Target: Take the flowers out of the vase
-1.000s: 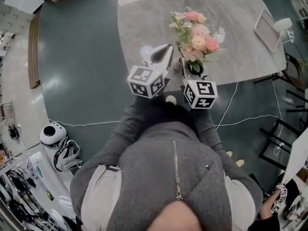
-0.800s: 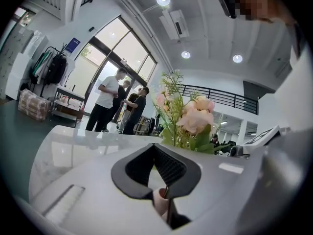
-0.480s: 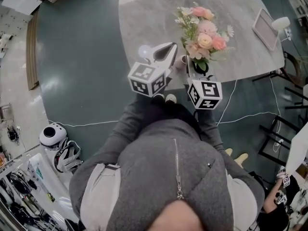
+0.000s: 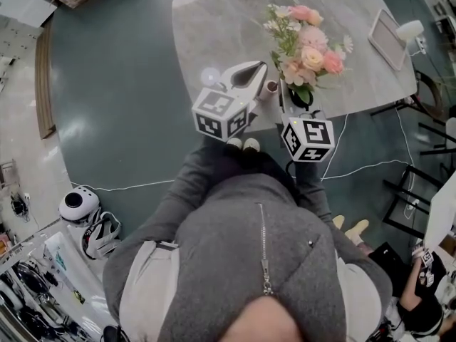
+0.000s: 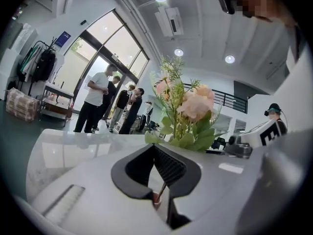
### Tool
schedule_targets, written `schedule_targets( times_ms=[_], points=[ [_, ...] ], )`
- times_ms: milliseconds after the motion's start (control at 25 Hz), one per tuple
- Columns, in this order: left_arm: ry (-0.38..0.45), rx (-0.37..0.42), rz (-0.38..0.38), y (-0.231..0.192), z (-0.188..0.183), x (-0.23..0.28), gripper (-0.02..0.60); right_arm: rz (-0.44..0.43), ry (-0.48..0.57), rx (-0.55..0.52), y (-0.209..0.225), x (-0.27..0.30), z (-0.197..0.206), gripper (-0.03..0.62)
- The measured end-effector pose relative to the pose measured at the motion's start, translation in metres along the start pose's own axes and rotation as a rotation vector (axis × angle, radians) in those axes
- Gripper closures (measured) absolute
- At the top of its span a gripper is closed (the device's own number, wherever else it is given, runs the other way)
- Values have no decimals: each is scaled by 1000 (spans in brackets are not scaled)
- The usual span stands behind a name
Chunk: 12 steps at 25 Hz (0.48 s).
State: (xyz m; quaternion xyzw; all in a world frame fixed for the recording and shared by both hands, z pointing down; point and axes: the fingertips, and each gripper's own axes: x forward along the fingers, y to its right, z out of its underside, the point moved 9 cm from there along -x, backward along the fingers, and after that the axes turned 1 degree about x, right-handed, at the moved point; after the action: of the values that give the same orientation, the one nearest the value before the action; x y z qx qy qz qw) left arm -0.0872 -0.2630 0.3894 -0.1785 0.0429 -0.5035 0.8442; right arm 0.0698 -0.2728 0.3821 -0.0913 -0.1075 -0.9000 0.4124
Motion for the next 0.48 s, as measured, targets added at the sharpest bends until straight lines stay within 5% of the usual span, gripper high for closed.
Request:
schedule_targets(
  times_ms=[480],
  points=[
    [-2,37,50,11,-16,5,572,20,90,-19,1,-14,-34,520]
  ],
)
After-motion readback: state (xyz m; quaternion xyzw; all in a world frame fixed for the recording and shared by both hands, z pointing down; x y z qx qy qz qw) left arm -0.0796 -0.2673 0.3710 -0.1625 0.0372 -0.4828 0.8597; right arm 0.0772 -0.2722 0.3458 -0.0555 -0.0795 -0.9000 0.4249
